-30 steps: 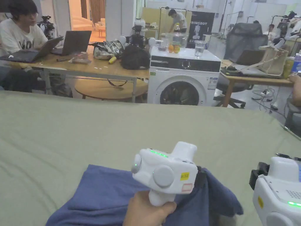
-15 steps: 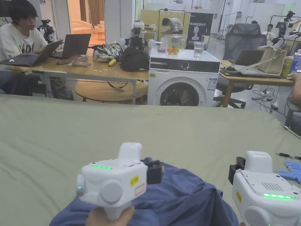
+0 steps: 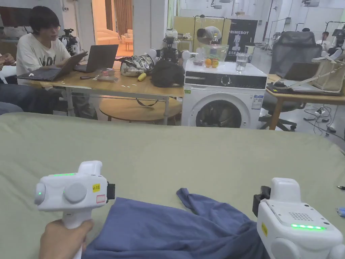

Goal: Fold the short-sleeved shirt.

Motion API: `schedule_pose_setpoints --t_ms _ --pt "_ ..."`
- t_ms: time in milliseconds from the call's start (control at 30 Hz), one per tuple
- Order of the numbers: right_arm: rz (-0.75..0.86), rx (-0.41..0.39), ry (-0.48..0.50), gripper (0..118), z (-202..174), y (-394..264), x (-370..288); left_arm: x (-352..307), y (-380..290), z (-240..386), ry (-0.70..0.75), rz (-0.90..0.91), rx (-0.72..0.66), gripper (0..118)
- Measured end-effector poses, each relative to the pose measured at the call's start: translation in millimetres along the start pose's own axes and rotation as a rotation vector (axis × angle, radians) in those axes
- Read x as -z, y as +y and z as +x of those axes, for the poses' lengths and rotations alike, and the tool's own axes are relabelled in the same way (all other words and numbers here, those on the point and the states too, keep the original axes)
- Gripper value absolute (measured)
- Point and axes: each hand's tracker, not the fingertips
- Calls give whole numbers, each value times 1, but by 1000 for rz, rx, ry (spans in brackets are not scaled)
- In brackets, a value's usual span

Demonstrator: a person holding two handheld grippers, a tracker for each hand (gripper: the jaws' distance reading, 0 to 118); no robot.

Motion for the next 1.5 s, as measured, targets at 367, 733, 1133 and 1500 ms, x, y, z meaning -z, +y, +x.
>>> schedule_pose_setpoints --t_ms 367,733,1133,1500 --pt "-27 -32 -11 0 8 0 14 124 26 -11 55 -272 17 65" --pt "-218 -18 25 0 40 7 64 111 -11 21 24 -225 215 0" --pt "-689 -96 169 59 31 -25 199 15 -23 -8 -30 -22 72 0" --pt "-709 -83 190 0 25 -39 195 17 -31 -10 -26 -42 63 0"
